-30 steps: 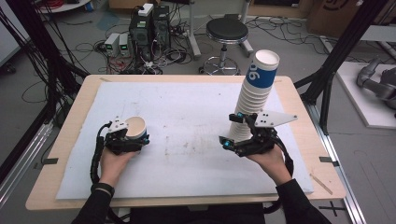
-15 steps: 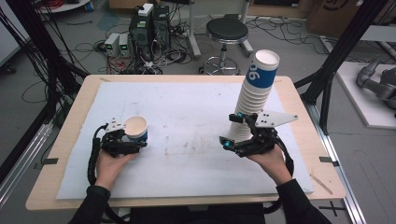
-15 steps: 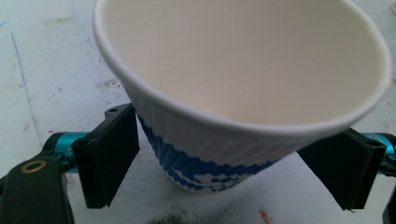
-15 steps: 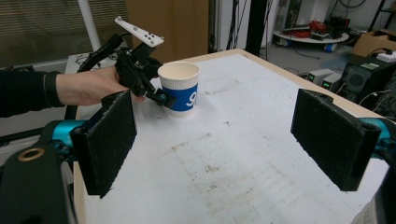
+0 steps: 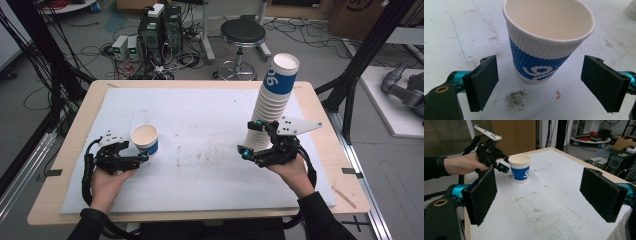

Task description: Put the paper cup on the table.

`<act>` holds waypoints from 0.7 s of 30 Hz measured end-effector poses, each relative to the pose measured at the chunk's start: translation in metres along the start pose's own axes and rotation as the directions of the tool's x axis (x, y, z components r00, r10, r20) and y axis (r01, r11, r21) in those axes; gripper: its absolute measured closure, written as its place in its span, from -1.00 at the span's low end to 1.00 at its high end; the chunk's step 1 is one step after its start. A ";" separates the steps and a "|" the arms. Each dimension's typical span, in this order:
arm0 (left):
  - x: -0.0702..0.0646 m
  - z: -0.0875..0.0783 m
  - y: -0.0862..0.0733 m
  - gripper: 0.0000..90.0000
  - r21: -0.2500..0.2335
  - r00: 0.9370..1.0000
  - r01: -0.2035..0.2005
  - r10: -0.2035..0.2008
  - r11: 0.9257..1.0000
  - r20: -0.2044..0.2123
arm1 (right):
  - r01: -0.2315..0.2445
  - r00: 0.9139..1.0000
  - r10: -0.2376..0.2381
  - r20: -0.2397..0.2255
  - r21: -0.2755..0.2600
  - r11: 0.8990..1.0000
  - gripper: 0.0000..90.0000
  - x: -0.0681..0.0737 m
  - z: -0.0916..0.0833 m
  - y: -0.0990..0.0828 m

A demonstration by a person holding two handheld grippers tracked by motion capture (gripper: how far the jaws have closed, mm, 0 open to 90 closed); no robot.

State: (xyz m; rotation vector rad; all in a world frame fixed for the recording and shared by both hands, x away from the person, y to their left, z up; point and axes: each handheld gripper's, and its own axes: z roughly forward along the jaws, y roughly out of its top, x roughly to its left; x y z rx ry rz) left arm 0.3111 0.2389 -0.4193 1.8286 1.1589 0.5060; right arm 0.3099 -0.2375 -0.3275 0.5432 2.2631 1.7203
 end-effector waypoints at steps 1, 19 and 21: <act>-0.001 -0.002 0.001 -0.68 -0.007 1.000 -0.001 0.001 1.000 0.000 | 0.000 1.000 0.000 0.000 0.002 1.000 -0.68 0.001 -0.001 0.000; -0.058 -0.044 0.064 -0.68 -0.216 0.960 -0.178 0.217 0.960 0.177 | 0.028 0.999 -0.028 0.017 0.007 1.000 -0.68 -0.001 -0.010 0.007; -0.065 -0.043 0.073 -0.68 -0.232 0.949 -0.192 0.241 0.953 0.204 | 0.029 0.999 -0.029 0.020 0.009 1.000 -0.68 -0.001 -0.012 0.008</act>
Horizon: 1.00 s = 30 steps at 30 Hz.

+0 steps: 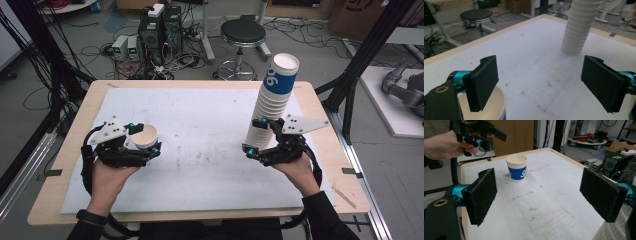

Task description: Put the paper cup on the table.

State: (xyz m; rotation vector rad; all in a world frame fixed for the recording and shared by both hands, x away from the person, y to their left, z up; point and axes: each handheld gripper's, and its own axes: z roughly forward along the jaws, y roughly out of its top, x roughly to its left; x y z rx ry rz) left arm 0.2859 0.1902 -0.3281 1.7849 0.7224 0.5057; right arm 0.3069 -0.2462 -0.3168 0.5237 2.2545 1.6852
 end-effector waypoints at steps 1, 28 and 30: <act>-0.002 0.002 0.005 -0.68 -0.007 1.000 -0.008 0.008 1.000 0.015 | 0.004 1.000 -0.004 0.001 -0.001 1.000 -0.68 0.000 -0.001 0.000; -0.027 0.032 0.040 -0.67 -0.153 0.970 -0.077 0.110 0.985 0.217 | 0.002 1.000 -0.002 0.012 0.005 1.000 -0.68 -0.001 -0.009 0.004; -0.027 0.033 0.041 -0.67 -0.154 0.968 -0.074 0.108 0.985 0.229 | 0.005 1.000 -0.005 0.011 0.006 1.000 -0.68 -0.001 -0.009 0.004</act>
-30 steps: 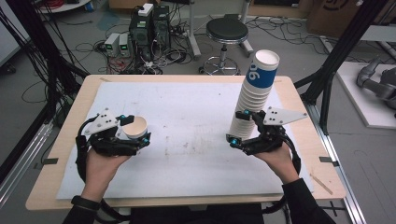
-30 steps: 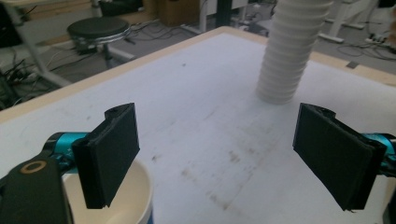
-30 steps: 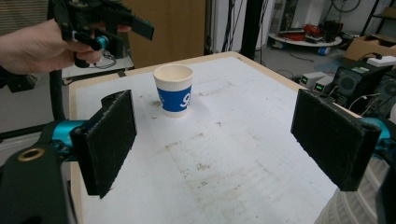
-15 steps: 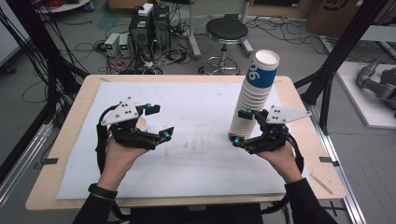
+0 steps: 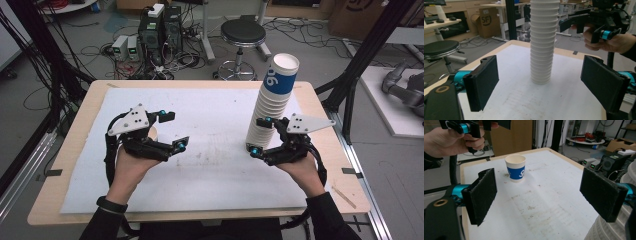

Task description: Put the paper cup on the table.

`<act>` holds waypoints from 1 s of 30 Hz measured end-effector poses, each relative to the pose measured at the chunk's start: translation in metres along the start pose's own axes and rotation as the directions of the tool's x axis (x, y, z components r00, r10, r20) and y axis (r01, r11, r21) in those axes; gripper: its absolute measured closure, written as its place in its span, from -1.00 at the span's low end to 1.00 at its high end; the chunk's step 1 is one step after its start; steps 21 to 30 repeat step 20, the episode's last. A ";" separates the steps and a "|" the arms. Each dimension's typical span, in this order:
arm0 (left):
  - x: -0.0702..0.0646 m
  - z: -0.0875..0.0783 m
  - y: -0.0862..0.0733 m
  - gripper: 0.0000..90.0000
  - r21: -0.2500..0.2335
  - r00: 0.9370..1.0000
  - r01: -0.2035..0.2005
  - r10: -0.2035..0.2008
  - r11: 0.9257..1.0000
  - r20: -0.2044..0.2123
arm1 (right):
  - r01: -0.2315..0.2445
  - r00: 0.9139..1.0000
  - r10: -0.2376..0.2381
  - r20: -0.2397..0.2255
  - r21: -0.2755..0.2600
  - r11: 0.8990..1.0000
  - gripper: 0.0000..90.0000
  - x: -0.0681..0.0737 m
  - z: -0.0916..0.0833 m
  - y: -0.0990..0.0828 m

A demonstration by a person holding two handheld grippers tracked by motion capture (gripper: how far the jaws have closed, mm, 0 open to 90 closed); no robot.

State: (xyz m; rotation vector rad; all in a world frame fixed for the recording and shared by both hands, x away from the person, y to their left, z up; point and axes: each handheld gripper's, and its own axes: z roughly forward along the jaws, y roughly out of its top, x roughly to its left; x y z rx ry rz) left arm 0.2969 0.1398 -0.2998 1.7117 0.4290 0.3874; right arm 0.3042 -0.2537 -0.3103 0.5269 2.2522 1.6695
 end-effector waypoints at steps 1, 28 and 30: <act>-0.001 0.001 0.000 -0.67 0.001 1.000 -0.003 0.003 1.000 0.001 | -0.001 1.000 0.001 0.000 0.001 1.000 -0.68 0.000 0.000 0.000; 0.002 0.003 -0.002 -0.67 0.013 1.000 0.006 -0.005 1.000 -0.008 | 0.002 1.000 -0.002 -0.004 0.005 1.000 -0.68 0.001 0.002 -0.001; 0.002 0.003 -0.002 -0.67 0.013 1.000 0.006 -0.005 1.000 -0.008 | 0.002 1.000 -0.002 -0.004 0.005 1.000 -0.68 0.001 0.002 -0.001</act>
